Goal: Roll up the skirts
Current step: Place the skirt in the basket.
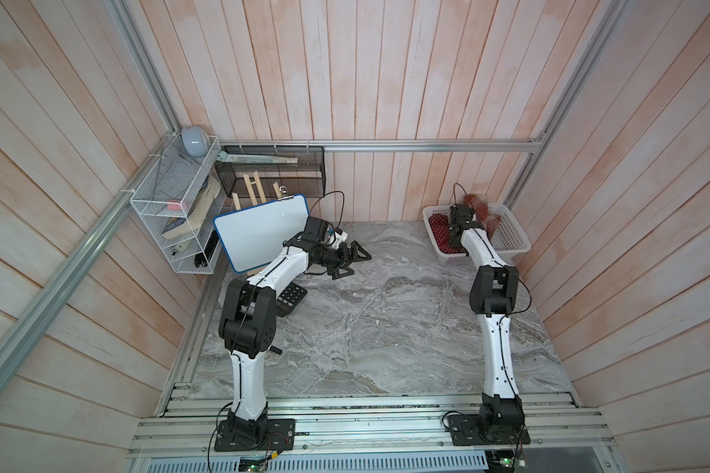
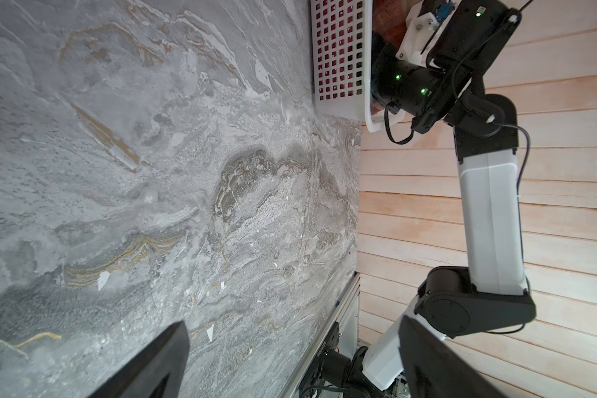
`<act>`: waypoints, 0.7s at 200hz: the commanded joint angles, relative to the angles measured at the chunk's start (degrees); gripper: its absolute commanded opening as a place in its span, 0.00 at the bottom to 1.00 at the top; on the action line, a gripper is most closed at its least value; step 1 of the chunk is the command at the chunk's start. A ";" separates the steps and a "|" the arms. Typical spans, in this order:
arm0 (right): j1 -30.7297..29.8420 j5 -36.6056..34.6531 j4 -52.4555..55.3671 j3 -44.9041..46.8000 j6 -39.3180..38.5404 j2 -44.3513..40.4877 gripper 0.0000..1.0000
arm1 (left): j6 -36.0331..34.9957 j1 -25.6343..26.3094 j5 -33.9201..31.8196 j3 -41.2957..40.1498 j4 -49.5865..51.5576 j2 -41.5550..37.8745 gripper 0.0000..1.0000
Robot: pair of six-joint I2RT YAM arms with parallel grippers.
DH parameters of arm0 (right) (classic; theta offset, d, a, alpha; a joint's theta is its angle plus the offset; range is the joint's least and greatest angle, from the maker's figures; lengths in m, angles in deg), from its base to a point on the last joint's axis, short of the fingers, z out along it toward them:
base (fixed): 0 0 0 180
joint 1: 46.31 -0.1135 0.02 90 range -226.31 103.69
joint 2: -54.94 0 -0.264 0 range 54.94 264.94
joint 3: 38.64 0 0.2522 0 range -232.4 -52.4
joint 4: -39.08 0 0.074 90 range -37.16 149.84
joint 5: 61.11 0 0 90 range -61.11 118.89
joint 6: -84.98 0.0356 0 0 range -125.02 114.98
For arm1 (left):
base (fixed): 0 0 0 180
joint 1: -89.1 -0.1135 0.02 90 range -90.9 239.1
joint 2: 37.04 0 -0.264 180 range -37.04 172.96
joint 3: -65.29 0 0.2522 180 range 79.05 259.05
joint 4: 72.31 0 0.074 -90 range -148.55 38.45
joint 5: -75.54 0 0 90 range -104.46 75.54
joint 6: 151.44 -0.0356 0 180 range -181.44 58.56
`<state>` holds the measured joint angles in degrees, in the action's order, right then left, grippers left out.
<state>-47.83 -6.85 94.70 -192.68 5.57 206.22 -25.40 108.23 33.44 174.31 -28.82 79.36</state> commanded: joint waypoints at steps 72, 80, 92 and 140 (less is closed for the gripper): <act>-3.76 -1.91 12.28 -2.32 5.03 -14.55 0.98 | -3.02 0.97 -4.34 0.19 1.32 -0.30 1.00; -4.34 -1.03 11.39 0.58 5.81 -17.57 0.98 | -3.51 0.97 -5.88 0.78 2.23 -0.40 1.00; -4.56 1.28 8.60 6.45 6.82 -22.82 0.98 | -4.73 0.96 -10.08 2.01 4.36 -0.96 1.00; -4.48 14.74 -2.98 23.98 5.30 -39.49 0.98 | -8.77 -0.29 -17.84 4.38 7.84 -4.03 1.00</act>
<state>-53.10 -0.89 98.53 -175.00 11.26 172.74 -30.72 109.04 20.52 175.95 -23.70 78.45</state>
